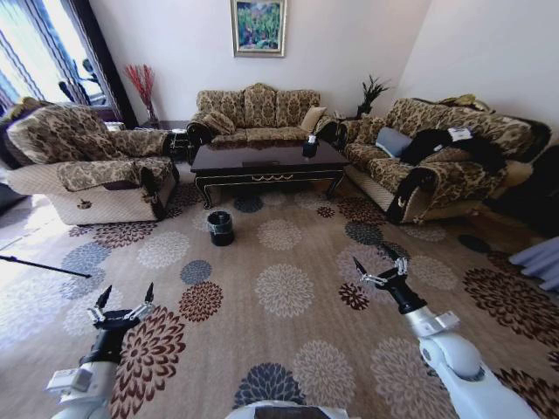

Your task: Move to the front of the table and pick up the trash from the floor, then place it into the trash bin.

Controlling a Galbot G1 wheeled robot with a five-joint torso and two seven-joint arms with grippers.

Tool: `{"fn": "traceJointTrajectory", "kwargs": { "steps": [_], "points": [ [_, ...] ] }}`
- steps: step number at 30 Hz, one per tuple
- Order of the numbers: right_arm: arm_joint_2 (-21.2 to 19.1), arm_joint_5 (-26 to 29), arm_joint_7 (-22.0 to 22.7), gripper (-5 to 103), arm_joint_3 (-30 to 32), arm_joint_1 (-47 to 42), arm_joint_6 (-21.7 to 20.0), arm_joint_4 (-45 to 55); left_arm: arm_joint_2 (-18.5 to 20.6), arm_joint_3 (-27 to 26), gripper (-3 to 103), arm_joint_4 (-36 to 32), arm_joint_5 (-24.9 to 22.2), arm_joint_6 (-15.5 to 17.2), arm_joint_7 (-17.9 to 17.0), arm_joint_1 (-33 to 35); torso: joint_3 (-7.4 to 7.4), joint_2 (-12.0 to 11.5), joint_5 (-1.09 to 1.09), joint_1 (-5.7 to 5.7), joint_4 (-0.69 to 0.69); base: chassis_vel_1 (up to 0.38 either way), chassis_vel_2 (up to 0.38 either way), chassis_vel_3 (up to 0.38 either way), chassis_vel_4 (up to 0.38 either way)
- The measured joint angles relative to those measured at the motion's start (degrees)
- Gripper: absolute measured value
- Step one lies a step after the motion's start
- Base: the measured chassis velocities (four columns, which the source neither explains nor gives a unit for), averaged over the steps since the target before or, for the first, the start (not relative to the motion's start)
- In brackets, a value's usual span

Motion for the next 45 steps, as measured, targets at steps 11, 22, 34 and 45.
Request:
{"fn": "traceJointTrajectory", "kwargs": {
  "steps": [11, 22, 34, 45],
  "points": [
    [-0.1, 0.0, 0.1, 100, 0.1, 0.1, -0.1, 0.0, 0.0, -0.1, 100, 0.0, -0.1, 0.0, 0.0, -0.1, 1.56, 2.8, 0.0, 1.24, 0.0, 0.0, 0.0, 0.0, 0.0],
    [0.0, 0.1, 0.2, 100, 0.4, 0.0, -0.2, 0.4, 0.0, -0.1, 100, -0.2, -0.2, 0.0, 0.0, -0.1, 3.43, 6.2, 0.0, 2.81, 0.0, 0.0, 0.0, 0.0, 0.0],
    [0.1, 0.2, 0.2, 100, 0.5, -0.1, -0.3, 0.4, -0.1, -0.1, 100, -0.3, -0.3, -0.1, -0.2, 0.0, 5.21, 9.5, 0.0, 4.27, 0.0, 0.0, 0.0, 0.0, 0.0],
    [0.2, 1.7, 2.7, 100, 0.5, -1.0, -2.0, 2.1, -0.3, -0.1, 100, -0.2, 0.1, 0.9, -2.7, -0.1, 5.82, 10.7, 0.0, 4.92, 0.0, 0.0, 0.0, 0.0, 0.0]
  ]
}}
